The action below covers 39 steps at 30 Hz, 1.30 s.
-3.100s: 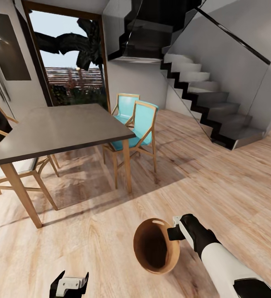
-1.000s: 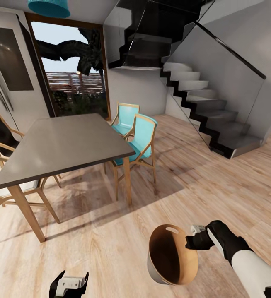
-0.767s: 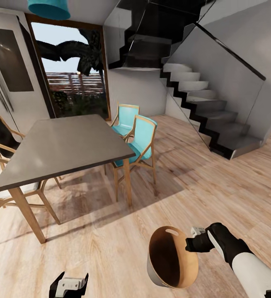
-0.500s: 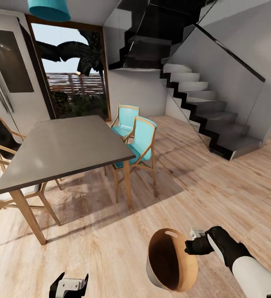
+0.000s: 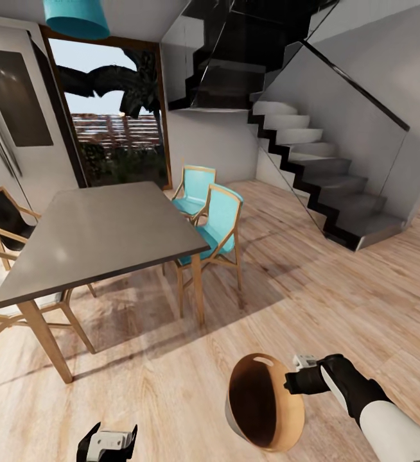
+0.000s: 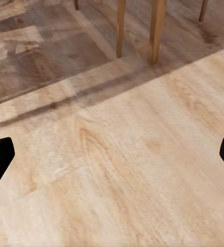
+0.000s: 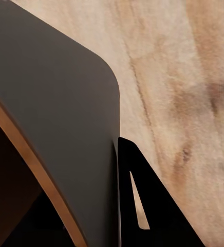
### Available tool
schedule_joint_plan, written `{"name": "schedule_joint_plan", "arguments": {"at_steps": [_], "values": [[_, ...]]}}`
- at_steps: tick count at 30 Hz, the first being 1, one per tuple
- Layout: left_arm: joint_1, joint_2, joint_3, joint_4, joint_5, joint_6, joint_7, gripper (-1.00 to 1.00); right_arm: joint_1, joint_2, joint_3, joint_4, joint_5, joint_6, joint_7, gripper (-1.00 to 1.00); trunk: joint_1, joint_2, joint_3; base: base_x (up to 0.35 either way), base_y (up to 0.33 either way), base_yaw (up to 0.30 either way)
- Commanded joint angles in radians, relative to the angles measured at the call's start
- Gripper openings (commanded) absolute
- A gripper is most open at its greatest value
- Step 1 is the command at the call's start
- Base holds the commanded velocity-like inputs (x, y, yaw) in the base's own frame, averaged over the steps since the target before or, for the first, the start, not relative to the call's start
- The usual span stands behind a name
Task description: Put the three can of soda from the living room inside the tash can in the kitchen.
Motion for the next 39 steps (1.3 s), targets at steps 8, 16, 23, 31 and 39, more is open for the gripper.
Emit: {"name": "schedule_joint_plan", "arguments": {"at_steps": [8,16,23,31,39], "values": [[0.0,0.001,-0.002,-0.001,0.0,0.001,0.0,1.0,0.006,0.003,0.002,0.0,-0.022,-0.005,0.008,-1.0,-0.031,0.056,0.025,0.0,0.0,0.0],[0.0,0.001,-0.002,-0.002,-0.001,-0.001,-0.001,1.0,0.008,0.005,0.005,0.0,-0.022,-0.005,0.008,-1.0,-0.061,0.112,0.05,0.0,0.0,0.0],[0.0,0.0,-0.001,-0.001,-0.002,-0.003,-0.001,1.0,0.008,0.005,0.004,0.001,-0.021,-0.004,0.005,-1.0,-0.088,0.161,0.072,0.0,0.0,0.0],[0.0,-0.002,0.0,-0.001,-0.004,-0.005,-0.001,1.0,0.015,0.003,0.001,0.031,-0.022,0.008,0.004,-1.0,-0.119,0.217,0.097,0.0,0.0,0.0],[0.001,-0.002,0.0,-0.003,-0.004,-0.007,-0.001,1.0,0.033,-0.002,0.002,0.035,-0.017,0.002,0.005,-1.0,-0.15,0.273,0.122,0.0,0.0,0.0]]}}
